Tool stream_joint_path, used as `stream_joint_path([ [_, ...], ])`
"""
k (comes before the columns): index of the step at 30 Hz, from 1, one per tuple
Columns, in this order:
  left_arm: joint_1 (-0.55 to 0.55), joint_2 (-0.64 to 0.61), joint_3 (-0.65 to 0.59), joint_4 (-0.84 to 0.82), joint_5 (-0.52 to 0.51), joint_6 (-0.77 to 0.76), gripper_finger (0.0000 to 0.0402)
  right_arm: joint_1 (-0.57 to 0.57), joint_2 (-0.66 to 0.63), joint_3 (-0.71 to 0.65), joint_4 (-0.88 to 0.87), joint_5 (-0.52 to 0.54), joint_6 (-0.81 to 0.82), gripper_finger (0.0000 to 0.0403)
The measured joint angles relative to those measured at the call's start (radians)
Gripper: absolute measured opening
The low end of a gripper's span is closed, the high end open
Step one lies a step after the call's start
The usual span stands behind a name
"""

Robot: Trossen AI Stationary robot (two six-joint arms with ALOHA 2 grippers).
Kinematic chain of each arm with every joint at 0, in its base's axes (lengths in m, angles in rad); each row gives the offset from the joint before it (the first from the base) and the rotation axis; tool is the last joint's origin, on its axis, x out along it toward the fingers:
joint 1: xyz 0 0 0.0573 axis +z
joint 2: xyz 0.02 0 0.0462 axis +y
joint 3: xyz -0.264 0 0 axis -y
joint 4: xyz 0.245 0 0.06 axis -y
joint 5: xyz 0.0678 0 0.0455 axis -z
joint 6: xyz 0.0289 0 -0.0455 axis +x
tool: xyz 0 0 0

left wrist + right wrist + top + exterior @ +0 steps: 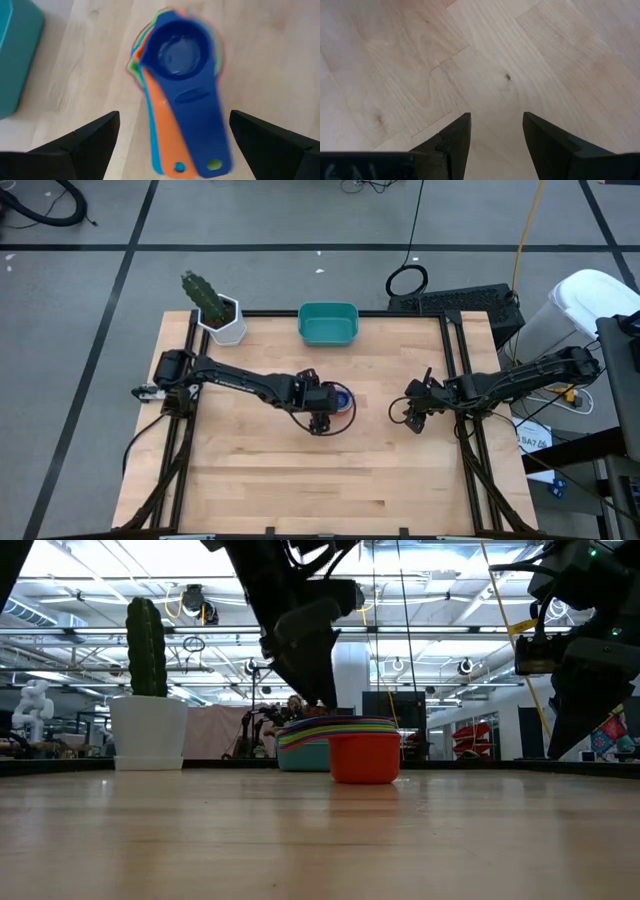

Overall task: Nest measuring cups in basket
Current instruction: Adjust the stacked measuring cups

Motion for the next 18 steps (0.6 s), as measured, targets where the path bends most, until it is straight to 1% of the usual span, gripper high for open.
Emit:
stream_joint_path([
  [4, -0.034, -0.004, 0.0, 0.059, 0.011, 0.013, 0.0379, 0.0, 0.0, 0.0, 0.0, 0.0, -0.001, 0.0171],
  [10, -0.05, 0.008, 0.0, 0.053, 0.004, 0.018, 0.0379, 0.0, 0.0, 0.0, 0.001, 0.0, 0.0, 0.0171],
  [15, -0.038, 0.008, -0.008, 0.015, -0.079, 0.011, 0.0379, 0.0, 0.0, 0.0, 0.009, 0.0, 0.0, 0.0171],
  [18, -0.025, 0.008, -0.009, -0.008, -0.093, 0.011, 0.0379, 0.0, 0.0, 0.0, 0.013, 0.0, 0.0, 0.0171],
])
